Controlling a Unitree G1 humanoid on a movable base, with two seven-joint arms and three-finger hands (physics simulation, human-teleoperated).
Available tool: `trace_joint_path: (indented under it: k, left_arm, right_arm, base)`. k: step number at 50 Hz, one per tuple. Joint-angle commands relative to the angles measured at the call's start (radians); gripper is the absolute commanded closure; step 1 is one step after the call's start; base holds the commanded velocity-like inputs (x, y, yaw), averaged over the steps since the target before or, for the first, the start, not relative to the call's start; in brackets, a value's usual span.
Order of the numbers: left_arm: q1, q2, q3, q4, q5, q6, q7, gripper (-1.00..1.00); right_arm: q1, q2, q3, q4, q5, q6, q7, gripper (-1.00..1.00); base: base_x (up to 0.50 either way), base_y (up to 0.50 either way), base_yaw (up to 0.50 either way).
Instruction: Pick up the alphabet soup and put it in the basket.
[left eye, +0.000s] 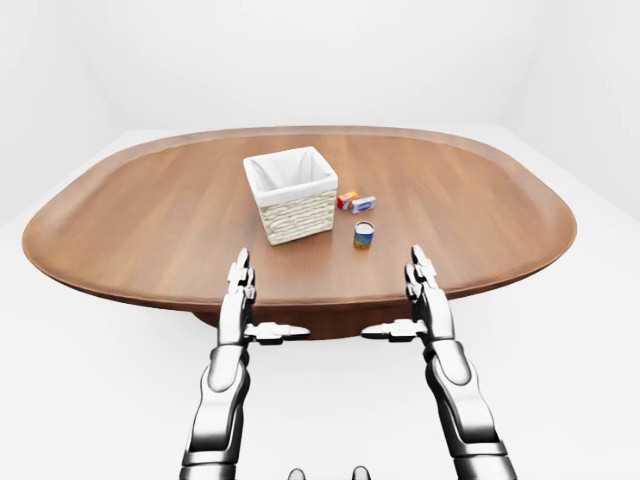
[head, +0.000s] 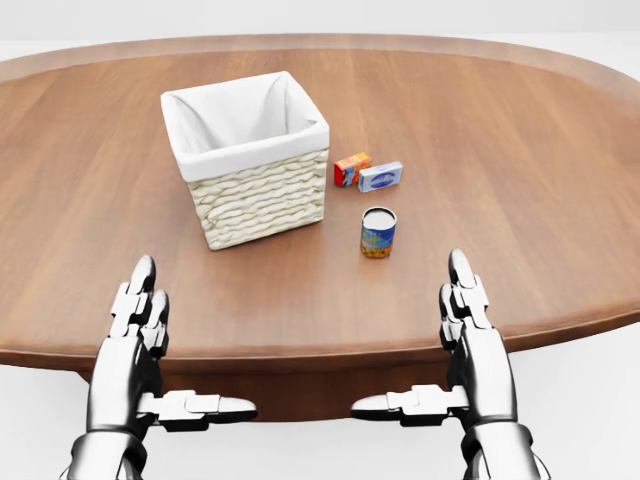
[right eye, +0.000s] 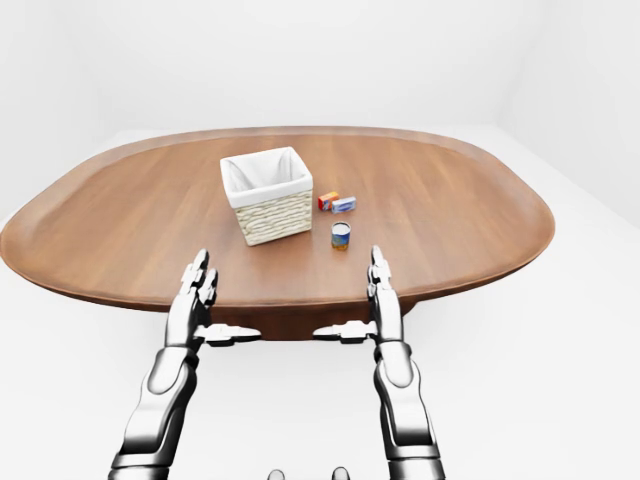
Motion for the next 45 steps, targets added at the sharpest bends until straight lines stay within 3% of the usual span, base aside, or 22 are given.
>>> trace_joint_path:
  k: [1, 8, 11, 15, 18, 20, 25, 31, 38, 45]
  left_arm:
    - [-0.037, 0.013, 0.024, 0.058, -0.006, -0.002, -0.018, -1.0]
    - [-0.126, 0.027, 0.033, 0.226, 0.0, -0.039, -0.01, -1.0]
    - [-0.076, 0.022, 0.024, 0.131, 0.0, -0.008, -0.014, -1.0]
    - [0.009, 0.012, 0.014, -0.019, -0.002, 0.01, -0.024, -1.0]
    - [0.066, 0.005, 0.011, -0.107, -0.01, -0.013, -0.032, -1.0]
    - [0.099, 0.001, 0.015, -0.156, -0.019, -0.044, -0.034, -1.0]
    - [0.161, -0.005, 0.037, -0.265, -0.072, -0.066, -0.047, -1.0]
    - [0.331, -0.02, 0.051, -0.493, -0.141, -0.093, -0.109, -1.0]
    - [0.455, -0.041, 0.024, -0.585, -0.149, -0.093, -0.151, -1.0]
    - [0.443, -0.035, 0.02, -0.574, -0.149, -0.093, -0.15, -1.0]
  right_arm:
    - [-0.002, -0.007, -0.014, 0.003, -0.016, 0.008, 0.002, -1.0]
    - [-0.02, -0.007, -0.013, 0.041, -0.04, -0.011, -0.029, -1.0]
    - [-0.017, -0.006, -0.01, 0.039, -0.045, -0.013, -0.033, -1.0]
    - [-0.014, -0.006, -0.007, 0.038, -0.048, -0.017, -0.033, -1.0]
    - [-0.016, -0.006, -0.007, 0.043, -0.048, -0.019, -0.03, -1.0]
    - [-0.02, -0.005, -0.007, 0.053, -0.053, -0.026, -0.037, -1.0]
    - [-0.014, -0.005, -0.005, 0.043, -0.052, -0.022, -0.033, -1.0]
    - [-0.019, -0.005, -0.004, 0.056, -0.053, -0.029, -0.034, -1.0]
    - [-0.011, -0.004, -0.004, 0.041, -0.052, -0.026, -0.032, -1.0]
    - [-0.009, -0.004, -0.003, 0.039, -0.051, -0.029, -0.031, -1.0]
  base:
    - [0.0, 0.0, 0.0]
    - [0.0, 0.0, 0.0]
    - [0.0, 0.0, 0.0]
    - [0.0, 0.0, 0.0]
    - [0.0, 0.0, 0.0]
    - [0.2, 0.0, 0.0]
    - [0.24, 0.0, 0.0]
    - [0.3, 0.0, 0.0]
    - [0.31, 0.0, 0.0]
    - [0.32, 0.0, 0.0]
